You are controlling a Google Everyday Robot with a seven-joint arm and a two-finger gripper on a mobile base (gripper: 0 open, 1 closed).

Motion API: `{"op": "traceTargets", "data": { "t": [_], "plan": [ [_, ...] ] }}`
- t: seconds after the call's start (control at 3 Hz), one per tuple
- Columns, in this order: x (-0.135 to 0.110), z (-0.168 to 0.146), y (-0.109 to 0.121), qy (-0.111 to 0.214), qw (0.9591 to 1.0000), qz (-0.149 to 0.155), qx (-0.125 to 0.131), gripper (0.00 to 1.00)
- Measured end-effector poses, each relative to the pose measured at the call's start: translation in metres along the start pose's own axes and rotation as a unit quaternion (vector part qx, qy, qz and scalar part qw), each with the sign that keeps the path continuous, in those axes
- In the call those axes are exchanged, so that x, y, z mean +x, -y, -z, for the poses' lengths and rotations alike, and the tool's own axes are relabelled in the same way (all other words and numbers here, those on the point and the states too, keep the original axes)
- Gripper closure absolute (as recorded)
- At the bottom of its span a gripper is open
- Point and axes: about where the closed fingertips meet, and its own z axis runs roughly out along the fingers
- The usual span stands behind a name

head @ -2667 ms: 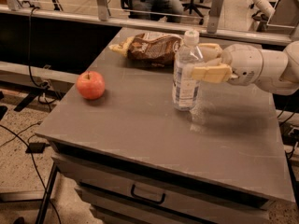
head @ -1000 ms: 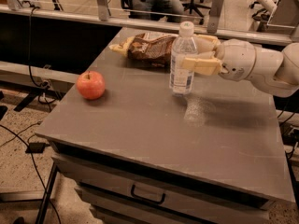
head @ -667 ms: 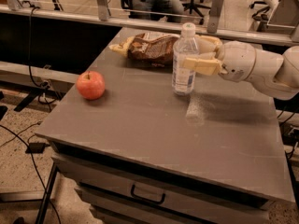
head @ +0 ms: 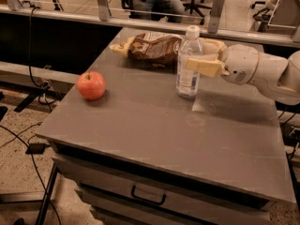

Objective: Place blue plastic bottle upright

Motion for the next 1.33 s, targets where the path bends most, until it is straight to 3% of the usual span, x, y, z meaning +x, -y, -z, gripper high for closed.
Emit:
{"op": "traceTargets", "data": {
  "t": [0.67,1.0,1.33],
  "plan": [
    [-0.001,-0.005,-0.001,-0.001,1.0,-0.001,-0.001,0.0],
    [-0.001,-0.005,-0.001,-0.001,1.0,-0.001,-0.002,0.0],
    [-0.021,0.006,0.003,-0.016,0.9994,0.027,-0.013,0.0]
  ]
}}
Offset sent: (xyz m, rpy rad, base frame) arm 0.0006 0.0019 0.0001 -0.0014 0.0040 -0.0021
